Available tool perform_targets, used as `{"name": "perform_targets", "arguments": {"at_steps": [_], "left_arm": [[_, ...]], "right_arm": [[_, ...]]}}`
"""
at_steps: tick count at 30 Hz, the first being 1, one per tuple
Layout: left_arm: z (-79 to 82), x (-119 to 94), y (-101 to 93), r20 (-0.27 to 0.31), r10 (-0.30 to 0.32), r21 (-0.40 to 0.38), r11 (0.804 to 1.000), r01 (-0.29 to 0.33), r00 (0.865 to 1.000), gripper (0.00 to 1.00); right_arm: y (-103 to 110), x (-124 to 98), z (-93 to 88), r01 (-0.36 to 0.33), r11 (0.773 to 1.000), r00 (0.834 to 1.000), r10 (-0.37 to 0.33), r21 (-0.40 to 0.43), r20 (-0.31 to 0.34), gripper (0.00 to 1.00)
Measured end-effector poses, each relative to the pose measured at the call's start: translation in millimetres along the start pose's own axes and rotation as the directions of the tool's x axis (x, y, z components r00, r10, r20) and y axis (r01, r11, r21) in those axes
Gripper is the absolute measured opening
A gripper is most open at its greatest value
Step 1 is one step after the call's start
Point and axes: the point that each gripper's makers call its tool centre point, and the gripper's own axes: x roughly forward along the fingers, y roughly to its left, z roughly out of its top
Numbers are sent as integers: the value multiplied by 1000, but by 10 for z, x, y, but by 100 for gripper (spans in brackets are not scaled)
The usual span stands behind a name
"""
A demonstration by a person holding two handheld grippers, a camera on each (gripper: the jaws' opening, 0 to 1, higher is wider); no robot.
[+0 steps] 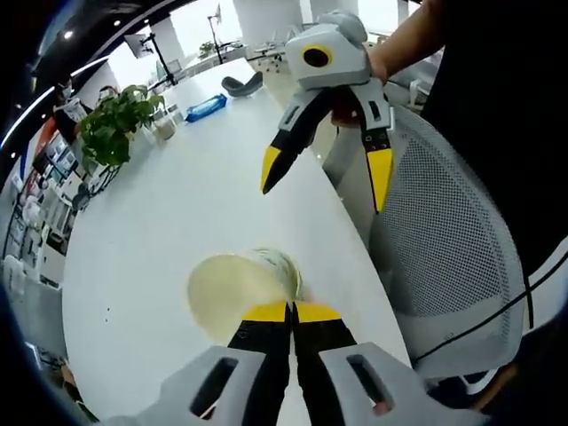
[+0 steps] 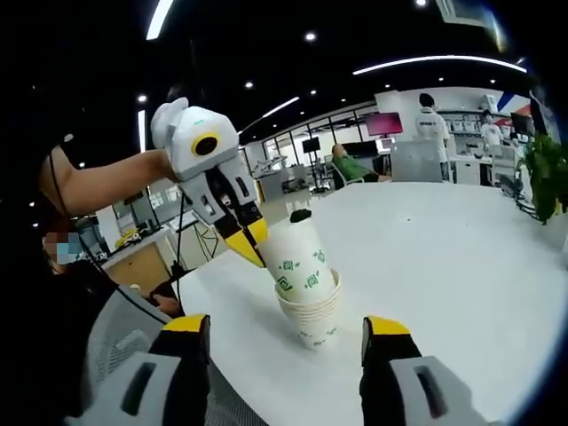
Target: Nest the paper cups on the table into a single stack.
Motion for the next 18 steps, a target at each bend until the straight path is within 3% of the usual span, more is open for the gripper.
{"name": "perform_targets", "arguments": {"at_steps": [8, 18], "left_arm": [[-28, 59, 17, -33, 5, 36, 999, -4, 999, 0], [-77, 135, 43, -105, 25, 143, 990, -10, 994, 0]], "right_arm": [[-12, 0, -34, 2, 1000, 1000, -2, 7, -6, 68], [-15, -8, -41, 7, 1000, 1000, -7, 11, -5, 67]]}}
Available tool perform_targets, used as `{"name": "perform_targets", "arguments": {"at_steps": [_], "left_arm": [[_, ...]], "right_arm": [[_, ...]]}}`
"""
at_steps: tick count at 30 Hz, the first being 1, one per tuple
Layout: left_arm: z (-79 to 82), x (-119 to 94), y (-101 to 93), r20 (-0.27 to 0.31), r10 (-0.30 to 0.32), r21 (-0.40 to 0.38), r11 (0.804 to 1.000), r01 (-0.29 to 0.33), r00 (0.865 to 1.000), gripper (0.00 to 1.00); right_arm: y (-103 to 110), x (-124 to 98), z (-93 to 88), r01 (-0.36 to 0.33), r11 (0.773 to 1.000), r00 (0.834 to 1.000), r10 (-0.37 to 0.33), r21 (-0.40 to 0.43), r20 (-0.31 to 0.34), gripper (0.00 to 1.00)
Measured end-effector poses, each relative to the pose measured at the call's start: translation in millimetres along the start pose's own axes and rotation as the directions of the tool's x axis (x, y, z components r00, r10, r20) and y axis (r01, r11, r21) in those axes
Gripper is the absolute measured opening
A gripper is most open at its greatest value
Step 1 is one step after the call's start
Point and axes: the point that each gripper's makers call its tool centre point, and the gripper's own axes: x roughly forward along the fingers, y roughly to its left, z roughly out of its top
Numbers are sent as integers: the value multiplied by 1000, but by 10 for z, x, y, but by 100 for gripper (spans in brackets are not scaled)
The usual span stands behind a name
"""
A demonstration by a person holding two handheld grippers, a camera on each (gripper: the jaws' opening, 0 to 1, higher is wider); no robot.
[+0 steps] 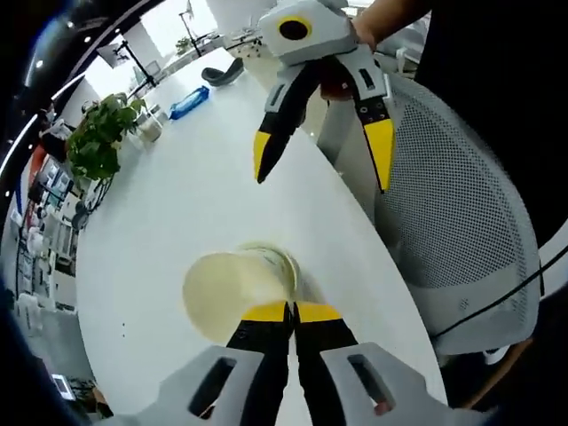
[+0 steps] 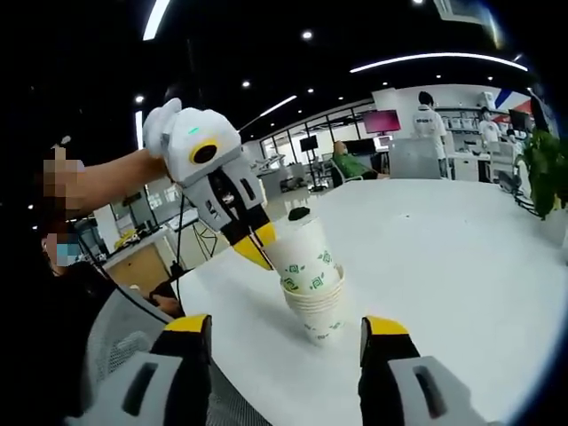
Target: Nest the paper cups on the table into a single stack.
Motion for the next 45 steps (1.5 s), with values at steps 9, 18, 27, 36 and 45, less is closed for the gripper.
{"name": "perform_targets", "arguments": {"at_steps": [9, 18, 27, 36, 45], "left_arm": [[-43, 4, -18, -55, -21, 57, 998, 24, 998, 0], [-92, -27, -50, -83, -26, 65, 997, 31, 996, 0], [-91, 47, -47, -103, -31, 81, 996, 39, 994, 0], [-29, 155, -39, -103, -45, 89, 995, 55, 994, 0], [38, 124, 36, -52, -7, 39, 999, 9, 999, 11]], "right_arm": [[-10, -16, -26, 4, 1000, 1000, -4, 11, -4, 67], [13, 3, -33, -2, 1000, 1000, 2, 12, -9, 66], [26, 9, -53, -5, 1000, 1000, 5, 11, -19, 66], [-12, -2, -53, 6, 1000, 1000, -6, 15, -15, 65], [-42, -13, -45, 15, 1000, 1000, -14, 16, -9, 65]]}}
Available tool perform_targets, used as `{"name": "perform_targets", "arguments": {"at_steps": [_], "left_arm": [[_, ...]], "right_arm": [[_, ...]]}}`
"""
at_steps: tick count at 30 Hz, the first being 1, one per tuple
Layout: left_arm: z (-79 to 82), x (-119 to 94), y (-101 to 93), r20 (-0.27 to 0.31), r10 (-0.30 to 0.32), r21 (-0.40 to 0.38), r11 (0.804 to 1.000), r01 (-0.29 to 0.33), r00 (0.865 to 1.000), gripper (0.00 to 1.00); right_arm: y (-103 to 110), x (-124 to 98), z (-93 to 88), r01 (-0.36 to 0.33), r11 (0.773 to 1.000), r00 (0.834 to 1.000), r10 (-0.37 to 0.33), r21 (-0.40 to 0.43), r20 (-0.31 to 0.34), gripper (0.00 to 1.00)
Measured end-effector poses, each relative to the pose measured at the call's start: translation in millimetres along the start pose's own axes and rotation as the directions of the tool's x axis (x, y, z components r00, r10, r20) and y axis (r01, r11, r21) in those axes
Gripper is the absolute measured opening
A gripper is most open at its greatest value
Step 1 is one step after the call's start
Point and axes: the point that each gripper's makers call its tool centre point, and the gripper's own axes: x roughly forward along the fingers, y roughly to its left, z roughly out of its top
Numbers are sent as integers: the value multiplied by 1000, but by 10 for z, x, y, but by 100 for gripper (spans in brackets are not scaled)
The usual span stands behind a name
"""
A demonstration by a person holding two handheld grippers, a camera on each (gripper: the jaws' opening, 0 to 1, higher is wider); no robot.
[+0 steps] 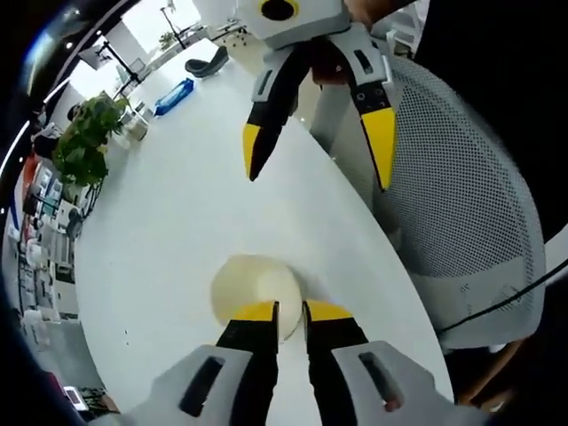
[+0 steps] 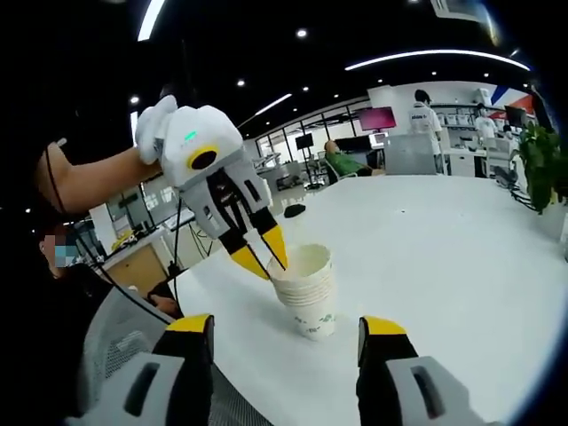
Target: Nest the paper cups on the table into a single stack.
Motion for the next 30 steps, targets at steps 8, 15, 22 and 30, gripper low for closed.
{"name": "perform_targets", "arguments": {"at_steps": [8, 15, 22, 30], "left_arm": [[48, -128, 63, 70, 58, -58, 997, -54, 996, 16], [75, -249, 128, 161, 119, -165, 982, -92, 980, 23], [6, -290, 127, 202, 167, -261, 959, -111, 965, 30], [-74, -246, 129, 238, 213, -365, 924, -116, 948, 40]], "right_arm": [[-14, 10, 32, 0, 1000, 1000, 0, -9, 1, 65], [-8, 28, 57, -6, 1000, 1000, 6, -26, -4, 65], [-6, 59, 85, -19, 998, 1000, 18, -53, -18, 65], [-26, 126, 95, -32, 995, 999, 28, -93, -45, 65]]}}
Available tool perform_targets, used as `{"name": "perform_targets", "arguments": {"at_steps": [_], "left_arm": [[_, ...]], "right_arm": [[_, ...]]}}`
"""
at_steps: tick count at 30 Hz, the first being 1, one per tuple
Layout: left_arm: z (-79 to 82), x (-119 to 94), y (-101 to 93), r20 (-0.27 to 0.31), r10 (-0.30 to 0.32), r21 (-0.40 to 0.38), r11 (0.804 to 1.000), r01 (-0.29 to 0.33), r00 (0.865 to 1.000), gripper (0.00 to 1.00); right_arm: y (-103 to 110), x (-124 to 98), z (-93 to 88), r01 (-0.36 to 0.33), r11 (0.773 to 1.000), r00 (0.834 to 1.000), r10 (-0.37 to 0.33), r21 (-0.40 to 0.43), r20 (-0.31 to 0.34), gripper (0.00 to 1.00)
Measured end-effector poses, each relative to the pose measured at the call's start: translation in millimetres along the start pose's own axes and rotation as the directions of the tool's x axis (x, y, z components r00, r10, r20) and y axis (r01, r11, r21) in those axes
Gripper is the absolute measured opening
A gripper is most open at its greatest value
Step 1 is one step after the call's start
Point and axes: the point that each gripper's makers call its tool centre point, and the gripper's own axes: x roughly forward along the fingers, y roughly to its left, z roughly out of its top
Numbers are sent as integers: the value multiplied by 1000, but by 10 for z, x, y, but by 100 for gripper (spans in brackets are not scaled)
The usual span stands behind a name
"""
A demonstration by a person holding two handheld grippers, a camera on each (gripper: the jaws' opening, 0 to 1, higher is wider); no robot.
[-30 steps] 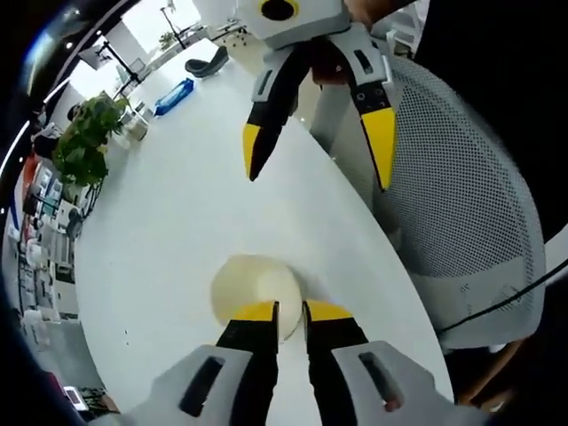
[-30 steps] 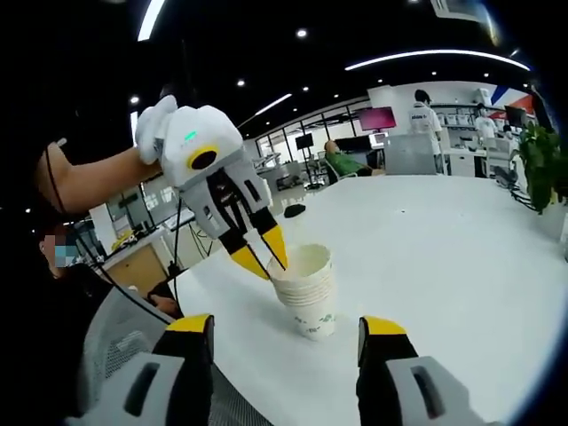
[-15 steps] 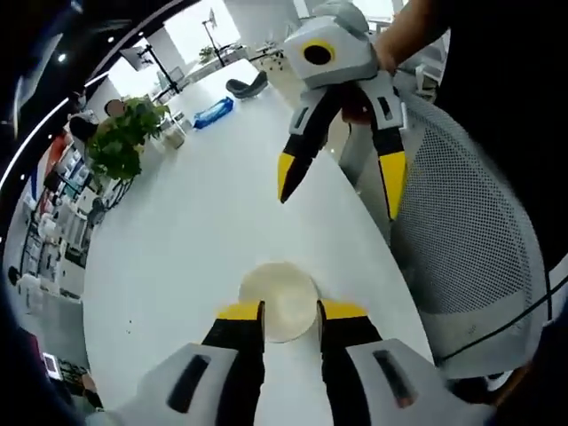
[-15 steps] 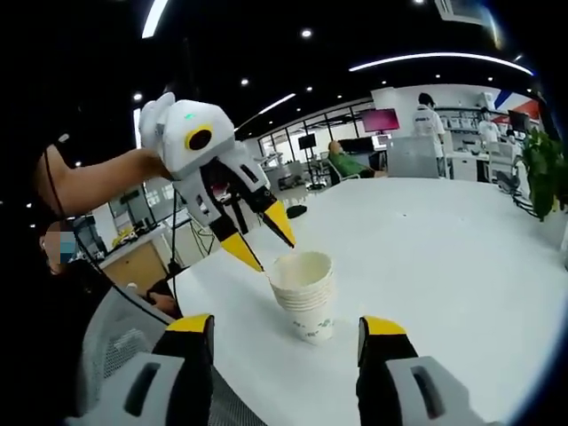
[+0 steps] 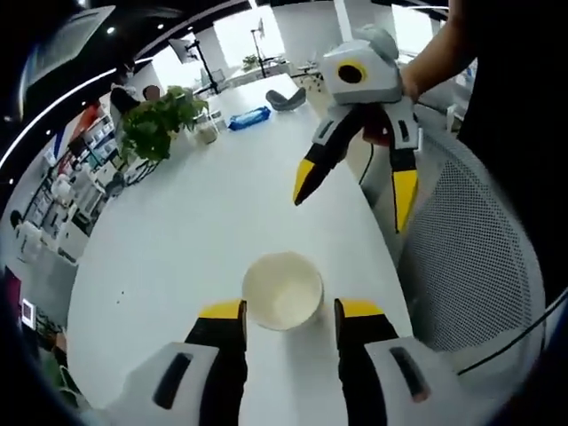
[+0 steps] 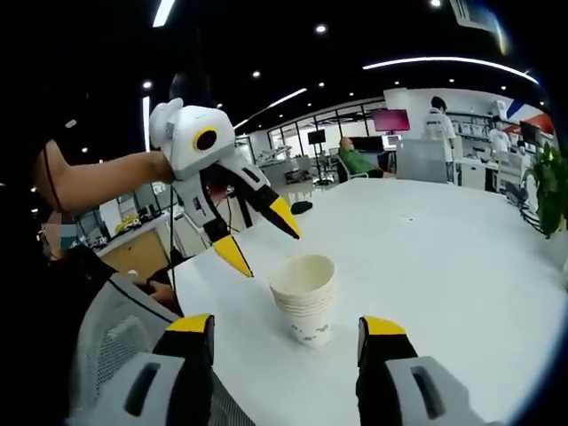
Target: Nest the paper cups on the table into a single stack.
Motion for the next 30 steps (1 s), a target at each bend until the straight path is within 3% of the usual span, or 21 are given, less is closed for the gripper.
{"name": "perform_targets", "arguments": {"at_steps": [9, 22, 30], "left_arm": [[-188, 97, -7, -4, 10, -61, 998, -10, 1000, 44], [-222, 252, 21, 0, 3, -89, 996, -3, 1000, 42], [-344, 359, -23, -13, -20, -113, 993, 19, 1000, 42]], "right_arm": [[-33, 120, -35, -15, 999, 999, 13, -45, -40, 64], [-133, 280, -74, -26, 995, 996, 18, -93, -85, 61], [-192, 375, -43, -24, 994, 996, 15, -104, -90, 60]]}}
